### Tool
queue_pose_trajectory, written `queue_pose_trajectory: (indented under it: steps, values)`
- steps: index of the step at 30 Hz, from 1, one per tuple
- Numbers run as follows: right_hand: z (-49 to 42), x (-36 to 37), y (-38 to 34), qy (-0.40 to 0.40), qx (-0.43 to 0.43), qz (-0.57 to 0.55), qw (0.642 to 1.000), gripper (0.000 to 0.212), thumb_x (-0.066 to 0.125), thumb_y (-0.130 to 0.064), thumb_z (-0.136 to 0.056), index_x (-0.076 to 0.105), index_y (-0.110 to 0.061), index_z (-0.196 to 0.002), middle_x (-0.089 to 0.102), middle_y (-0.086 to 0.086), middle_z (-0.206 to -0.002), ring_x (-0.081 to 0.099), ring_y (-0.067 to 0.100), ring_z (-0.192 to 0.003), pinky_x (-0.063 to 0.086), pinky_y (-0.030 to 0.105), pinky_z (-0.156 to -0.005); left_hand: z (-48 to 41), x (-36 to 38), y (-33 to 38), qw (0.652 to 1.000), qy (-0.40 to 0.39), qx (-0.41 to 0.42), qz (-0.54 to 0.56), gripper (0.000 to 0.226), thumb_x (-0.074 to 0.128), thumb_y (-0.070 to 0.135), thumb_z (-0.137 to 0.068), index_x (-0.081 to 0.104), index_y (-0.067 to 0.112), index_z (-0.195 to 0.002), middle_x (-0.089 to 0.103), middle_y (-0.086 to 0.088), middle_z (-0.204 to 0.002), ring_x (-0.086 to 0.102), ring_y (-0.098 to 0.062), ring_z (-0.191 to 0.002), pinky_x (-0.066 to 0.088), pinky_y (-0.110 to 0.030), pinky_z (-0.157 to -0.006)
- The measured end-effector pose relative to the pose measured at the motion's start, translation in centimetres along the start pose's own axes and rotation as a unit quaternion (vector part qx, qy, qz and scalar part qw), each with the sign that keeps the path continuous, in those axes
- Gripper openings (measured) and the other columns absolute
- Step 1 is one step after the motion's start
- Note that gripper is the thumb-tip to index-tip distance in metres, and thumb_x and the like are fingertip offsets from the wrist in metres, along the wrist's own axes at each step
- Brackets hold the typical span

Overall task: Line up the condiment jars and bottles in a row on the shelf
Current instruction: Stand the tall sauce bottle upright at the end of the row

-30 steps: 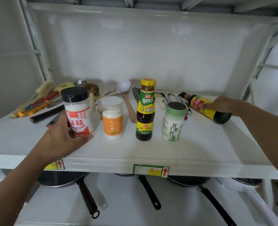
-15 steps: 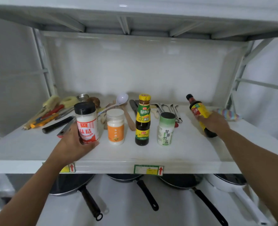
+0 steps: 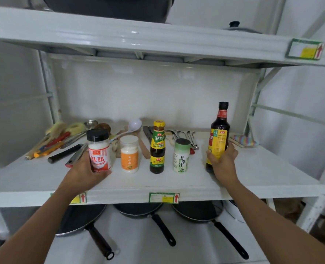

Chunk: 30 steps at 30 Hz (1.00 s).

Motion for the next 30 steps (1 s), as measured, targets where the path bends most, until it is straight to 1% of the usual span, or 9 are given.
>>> queue_pose_trajectory:
  steps: [4, 8, 12, 15, 17, 22, 24, 26, 30]
  values:
    - [0.1, 0.4, 0.0, 0.006, -0.004, -0.007, 1.0, 0.085, 0.083, -0.021, -0.089, 0.028, -0.012, -0.153, 0.03, 0.005, -0.135, 0.052, 0.027, -0.118, 0.047, 0.033, -0.095, -0.3, 0.0, -0.7, 1.0, -0.002, -0.007, -0.001, 0.091, 0.09, 0.047, -0.073, 0.039, 0.032, -0.147, 0.059, -0.002, -0.144, 0.06, -0.028, -0.129, 0.051, -0.053, -0.105]
    - [-0.1, 1.2, 0.5, 0.002, -0.002, 0.003, 1.0, 0.087, 0.087, -0.026, -0.085, 0.03, -0.013, -0.15, 0.03, 0.003, -0.131, 0.054, 0.033, -0.123, 0.05, 0.038, -0.097, -0.6, 0.2, -1.1, 1.0, -0.002, -0.007, -0.002, 0.09, 0.09, 0.047, -0.072, 0.04, 0.032, -0.146, 0.06, -0.002, -0.142, 0.061, -0.027, -0.127, 0.052, -0.053, -0.104]
    - [-0.2, 1.4, 0.8, -0.01, 0.017, 0.0, 1.0, 0.088, 0.088, -0.026, -0.083, 0.03, -0.012, -0.147, 0.033, 0.01, -0.141, 0.051, 0.028, -0.122, 0.047, 0.035, -0.094, -1.1, 0.4, -1.4, 1.0, -0.009, -0.021, -0.002, 0.093, 0.089, 0.047, -0.074, 0.037, 0.03, -0.149, 0.056, -0.003, -0.147, 0.058, -0.03, -0.131, 0.05, -0.054, -0.106]
    - [-0.4, 1.4, 0.8, -0.026, 0.025, 0.0, 0.999, 0.088, 0.089, -0.027, -0.083, 0.03, -0.012, -0.147, 0.033, 0.009, -0.141, 0.047, 0.022, -0.119, 0.046, 0.034, -0.095, -1.4, 0.5, -1.7, 1.0, -0.011, -0.027, -0.005, 0.094, 0.088, 0.049, -0.074, 0.037, 0.03, -0.15, 0.055, -0.003, -0.149, 0.057, -0.03, -0.133, 0.05, -0.055, -0.106]
    - [-0.4, 1.5, 0.8, -0.038, 0.026, 0.006, 0.999, 0.086, 0.089, -0.029, -0.083, 0.031, -0.012, -0.145, 0.034, 0.007, -0.139, 0.046, 0.021, -0.119, 0.046, 0.035, -0.096, -1.4, 0.6, -1.7, 1.0, -0.011, -0.028, -0.006, 0.093, 0.088, 0.049, -0.075, 0.036, 0.03, -0.15, 0.055, -0.003, -0.149, 0.057, -0.031, -0.133, 0.05, -0.055, -0.107]
    - [-0.3, 1.8, 0.7, -0.066, 0.007, 0.053, 0.996, 0.078, 0.089, -0.035, -0.082, 0.039, -0.011, -0.137, 0.038, 0.005, -0.126, 0.049, 0.019, -0.112, 0.045, 0.033, -0.089, -1.7, 0.9, -1.6, 1.0, -0.008, -0.027, -0.009, 0.092, 0.088, 0.045, -0.076, 0.036, 0.03, -0.151, 0.055, -0.004, -0.15, 0.057, -0.031, -0.133, 0.05, -0.054, -0.107]
    - [-0.4, 1.9, 1.1, -0.08, 0.007, 0.055, 0.995, 0.078, 0.089, -0.039, -0.081, 0.04, -0.012, -0.135, 0.04, 0.004, -0.126, 0.052, 0.021, -0.114, 0.049, 0.036, -0.091, -1.7, 0.8, -1.6, 1.0, -0.01, -0.026, -0.007, 0.092, 0.088, 0.045, -0.077, 0.036, 0.029, -0.151, 0.055, -0.004, -0.149, 0.057, -0.031, -0.133, 0.05, -0.053, -0.107]
    - [-1.0, 1.9, 1.6, -0.111, 0.017, 0.052, 0.992, 0.077, 0.089, -0.041, -0.08, 0.041, -0.014, -0.135, 0.042, 0.006, -0.129, 0.056, 0.024, -0.116, 0.052, 0.041, -0.098, -1.7, 0.8, -1.8, 1.0, -0.01, -0.026, -0.008, 0.092, 0.087, 0.046, -0.077, 0.036, 0.029, -0.151, 0.055, -0.004, -0.149, 0.057, -0.031, -0.133, 0.05, -0.053, -0.107]
    - [-1.7, 1.7, 2.0, -0.184, 0.028, 0.037, 0.982, 0.072, 0.087, -0.037, -0.084, 0.04, -0.018, -0.137, 0.045, 0.008, -0.137, 0.058, 0.021, -0.116, 0.047, 0.034, -0.097, -1.7, 0.9, -1.8, 1.0, -0.01, -0.028, -0.008, 0.092, 0.087, 0.047, -0.076, 0.036, 0.029, -0.151, 0.055, -0.003, -0.149, 0.057, -0.03, -0.133, 0.05, -0.054, -0.107]
Point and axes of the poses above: each hand's wrist, its own z-axis away from the middle knuckle, its own x-axis out of the palm, y = z × x, the point moved 4 cm from there along -z, towards the middle knuckle
